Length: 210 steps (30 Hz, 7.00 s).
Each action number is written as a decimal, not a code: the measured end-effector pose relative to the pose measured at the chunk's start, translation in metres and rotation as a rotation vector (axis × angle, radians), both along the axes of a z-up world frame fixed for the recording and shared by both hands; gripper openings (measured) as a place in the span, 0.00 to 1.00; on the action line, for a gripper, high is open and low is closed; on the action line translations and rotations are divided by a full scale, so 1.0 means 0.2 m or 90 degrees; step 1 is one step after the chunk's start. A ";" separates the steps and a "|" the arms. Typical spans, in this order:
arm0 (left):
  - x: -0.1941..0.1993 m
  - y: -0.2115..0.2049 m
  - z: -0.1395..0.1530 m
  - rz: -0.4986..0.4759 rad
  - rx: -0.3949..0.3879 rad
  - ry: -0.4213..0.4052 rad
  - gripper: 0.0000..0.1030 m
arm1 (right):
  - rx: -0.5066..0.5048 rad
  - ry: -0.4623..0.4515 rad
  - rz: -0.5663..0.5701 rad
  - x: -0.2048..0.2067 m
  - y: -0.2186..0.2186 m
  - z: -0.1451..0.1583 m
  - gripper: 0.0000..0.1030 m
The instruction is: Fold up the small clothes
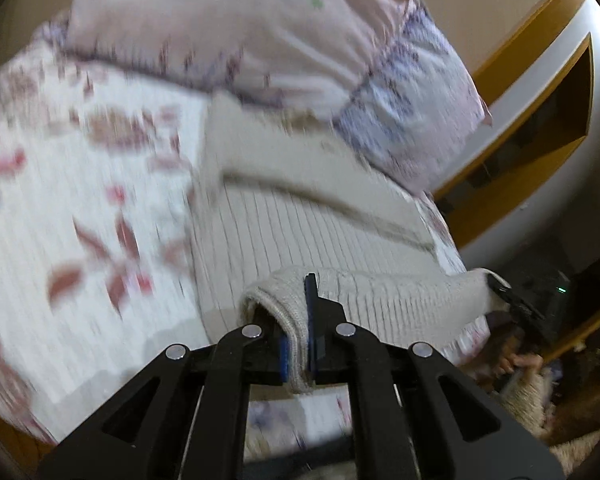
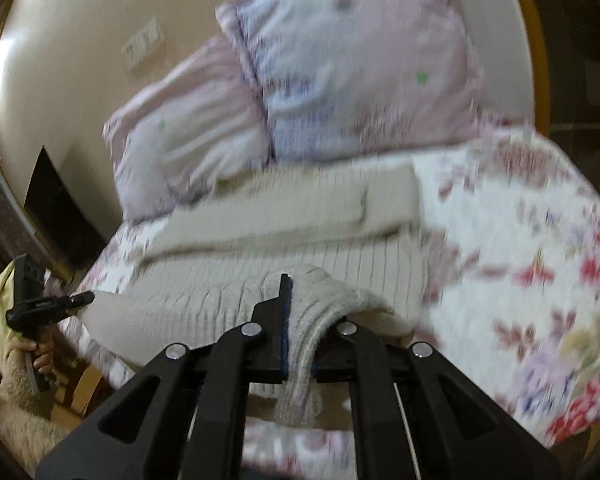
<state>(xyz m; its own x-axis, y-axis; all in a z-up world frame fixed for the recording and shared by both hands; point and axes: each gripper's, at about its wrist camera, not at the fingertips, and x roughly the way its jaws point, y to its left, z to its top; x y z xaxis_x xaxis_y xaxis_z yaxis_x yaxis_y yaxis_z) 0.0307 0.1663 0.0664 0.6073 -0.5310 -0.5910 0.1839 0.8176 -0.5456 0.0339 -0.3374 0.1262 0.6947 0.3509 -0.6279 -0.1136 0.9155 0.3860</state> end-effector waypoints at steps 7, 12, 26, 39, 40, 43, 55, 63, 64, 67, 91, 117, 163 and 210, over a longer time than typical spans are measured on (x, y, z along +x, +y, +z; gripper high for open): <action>0.29 -0.04 0.17 0.036 0.064 -0.072 0.05 | 0.026 -0.047 -0.047 0.26 -0.03 0.05 0.06; 0.50 -0.04 0.24 0.043 0.071 -0.101 0.05 | 0.030 -0.055 -0.077 0.43 -0.03 0.05 0.06; 1.00 -0.06 -0.03 0.065 0.037 -0.029 0.05 | 0.040 0.014 -0.133 0.79 -0.05 -0.23 0.06; 1.17 0.03 -0.31 0.074 -0.126 0.129 0.06 | 0.151 0.151 -0.157 1.00 -0.15 -0.54 0.32; 1.19 0.03 -0.32 0.075 -0.138 0.138 0.06 | 0.174 0.154 -0.159 1.02 -0.16 -0.55 0.38; 1.23 0.04 -0.34 0.077 -0.182 0.159 0.07 | 0.216 0.159 -0.172 1.08 -0.19 -0.56 0.48; 1.19 0.14 -0.24 0.101 -0.222 0.107 0.49 | 0.185 0.120 -0.205 1.03 -0.24 -0.46 0.53; 1.04 0.18 -0.21 0.105 -0.109 0.073 0.49 | 0.092 0.100 -0.221 0.85 -0.33 -0.36 0.50; 1.02 0.17 -0.20 0.105 -0.093 0.071 0.49 | 0.080 0.099 -0.222 0.83 -0.33 -0.36 0.48; 0.97 0.15 -0.20 0.100 -0.050 0.063 0.48 | 0.053 0.109 -0.211 0.78 -0.31 -0.38 0.46; 0.87 0.09 -0.28 0.062 0.038 0.088 0.07 | -0.065 0.135 -0.187 0.62 -0.16 -0.40 0.08; 0.80 -0.18 -0.26 -0.005 0.147 0.028 0.21 | -0.242 0.140 -0.010 0.81 0.41 -0.45 0.52; 1.02 0.08 -0.34 0.109 -0.148 0.179 0.23 | -0.272 0.120 0.058 1.01 0.87 -0.52 0.65; 0.92 -1.33 0.07 -0.270 -0.159 0.021 0.74 | 0.118 0.109 -0.154 0.79 -0.31 -0.32 0.74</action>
<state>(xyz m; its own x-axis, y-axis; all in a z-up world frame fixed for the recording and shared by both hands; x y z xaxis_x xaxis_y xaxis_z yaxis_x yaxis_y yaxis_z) 0.2152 -0.0996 0.0798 0.2892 -0.8552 -0.4302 0.4518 0.5181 -0.7263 0.1916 -0.3987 0.0622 0.6616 0.3086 -0.6834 0.1787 0.8203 0.5434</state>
